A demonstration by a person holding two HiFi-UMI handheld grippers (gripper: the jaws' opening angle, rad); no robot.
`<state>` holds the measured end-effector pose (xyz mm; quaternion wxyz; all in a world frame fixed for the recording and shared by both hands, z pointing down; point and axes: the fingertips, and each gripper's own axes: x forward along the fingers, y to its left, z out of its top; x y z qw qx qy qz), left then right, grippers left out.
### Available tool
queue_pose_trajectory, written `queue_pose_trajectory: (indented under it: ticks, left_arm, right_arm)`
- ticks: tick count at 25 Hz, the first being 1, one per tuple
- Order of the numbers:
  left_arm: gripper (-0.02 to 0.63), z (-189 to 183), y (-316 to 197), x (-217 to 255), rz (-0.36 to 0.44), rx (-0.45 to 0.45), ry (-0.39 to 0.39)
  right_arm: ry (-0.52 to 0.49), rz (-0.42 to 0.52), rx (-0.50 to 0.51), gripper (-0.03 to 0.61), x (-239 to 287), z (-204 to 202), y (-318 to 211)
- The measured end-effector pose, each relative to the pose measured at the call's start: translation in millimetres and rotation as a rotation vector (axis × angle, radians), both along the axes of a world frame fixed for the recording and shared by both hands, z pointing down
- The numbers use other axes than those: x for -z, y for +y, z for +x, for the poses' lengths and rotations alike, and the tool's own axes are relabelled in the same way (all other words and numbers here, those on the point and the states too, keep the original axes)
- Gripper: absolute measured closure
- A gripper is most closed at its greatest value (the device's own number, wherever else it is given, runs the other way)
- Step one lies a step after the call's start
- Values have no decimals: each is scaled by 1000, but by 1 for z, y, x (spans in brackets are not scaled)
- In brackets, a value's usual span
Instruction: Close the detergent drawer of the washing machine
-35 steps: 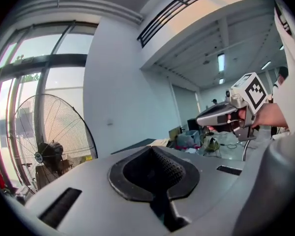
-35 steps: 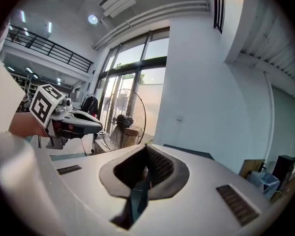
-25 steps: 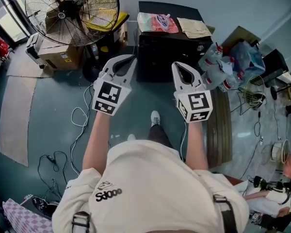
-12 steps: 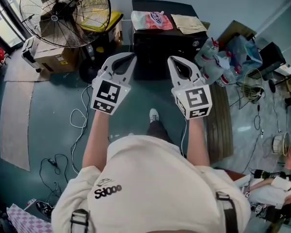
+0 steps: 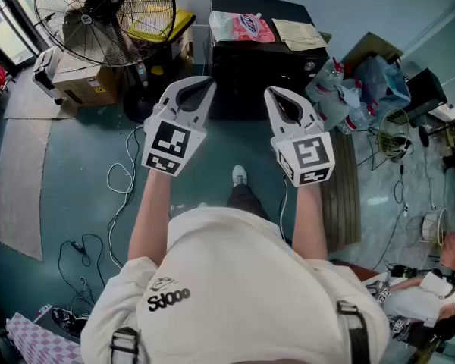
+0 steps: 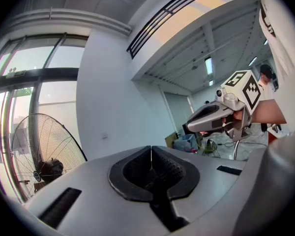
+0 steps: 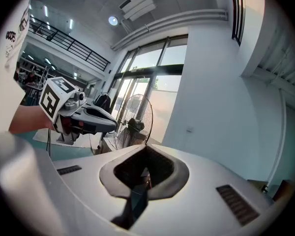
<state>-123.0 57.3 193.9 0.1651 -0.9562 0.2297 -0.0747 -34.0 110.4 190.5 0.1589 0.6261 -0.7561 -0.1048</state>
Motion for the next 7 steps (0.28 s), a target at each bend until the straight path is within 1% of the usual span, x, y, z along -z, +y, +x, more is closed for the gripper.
queue_pose_trajectory:
  ticks: [7]
  left_arm:
    - [595,-6,1,-15,-28,0,-6]
  right_arm:
    - [-2,-15,-15,571,-8,3,1]
